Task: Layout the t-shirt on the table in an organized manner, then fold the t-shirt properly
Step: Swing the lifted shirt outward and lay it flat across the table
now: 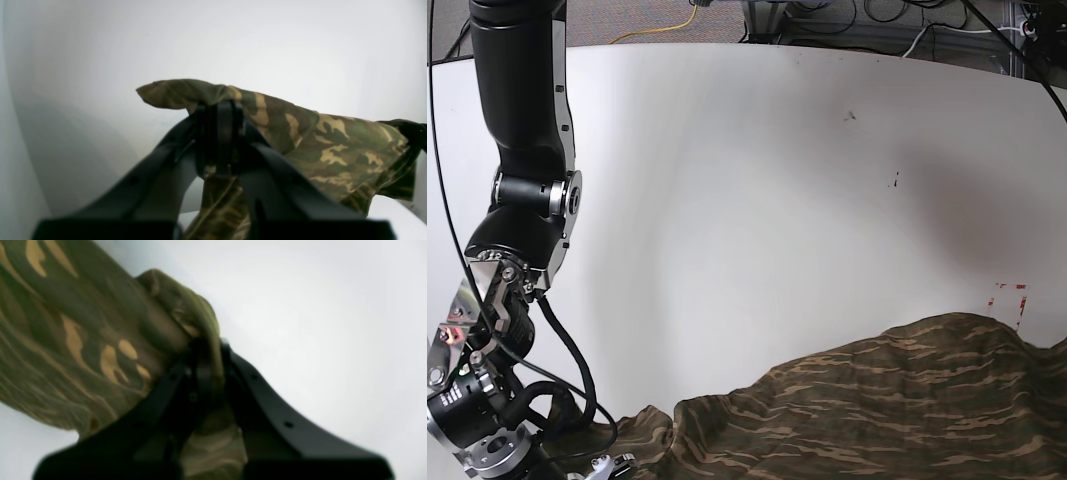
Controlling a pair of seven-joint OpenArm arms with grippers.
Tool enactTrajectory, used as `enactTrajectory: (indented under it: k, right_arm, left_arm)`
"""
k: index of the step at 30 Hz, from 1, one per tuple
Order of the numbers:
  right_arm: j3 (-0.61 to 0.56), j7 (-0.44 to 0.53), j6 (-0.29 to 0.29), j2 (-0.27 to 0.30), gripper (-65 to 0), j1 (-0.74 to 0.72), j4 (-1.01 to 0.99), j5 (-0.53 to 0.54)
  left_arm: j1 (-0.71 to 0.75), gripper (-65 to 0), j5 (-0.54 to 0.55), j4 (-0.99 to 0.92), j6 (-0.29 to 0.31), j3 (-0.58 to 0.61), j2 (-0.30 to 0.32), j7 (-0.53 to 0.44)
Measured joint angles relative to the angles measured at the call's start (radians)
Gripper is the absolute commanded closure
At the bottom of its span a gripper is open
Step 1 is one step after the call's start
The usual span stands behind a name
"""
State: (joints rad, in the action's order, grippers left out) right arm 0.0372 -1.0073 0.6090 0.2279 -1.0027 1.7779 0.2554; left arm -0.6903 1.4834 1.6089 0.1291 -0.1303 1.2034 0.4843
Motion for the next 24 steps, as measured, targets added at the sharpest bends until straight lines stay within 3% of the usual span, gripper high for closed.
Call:
enactTrajectory:
  k: [24]
  right_arm:
    - [0.007,-0.007,-0.002,-0.054,-0.2,0.107,0.261,-0.047]
  left_arm:
    - [-0.083,0.0,0.001,0.007,0.002,-0.005,0.137,-0.001]
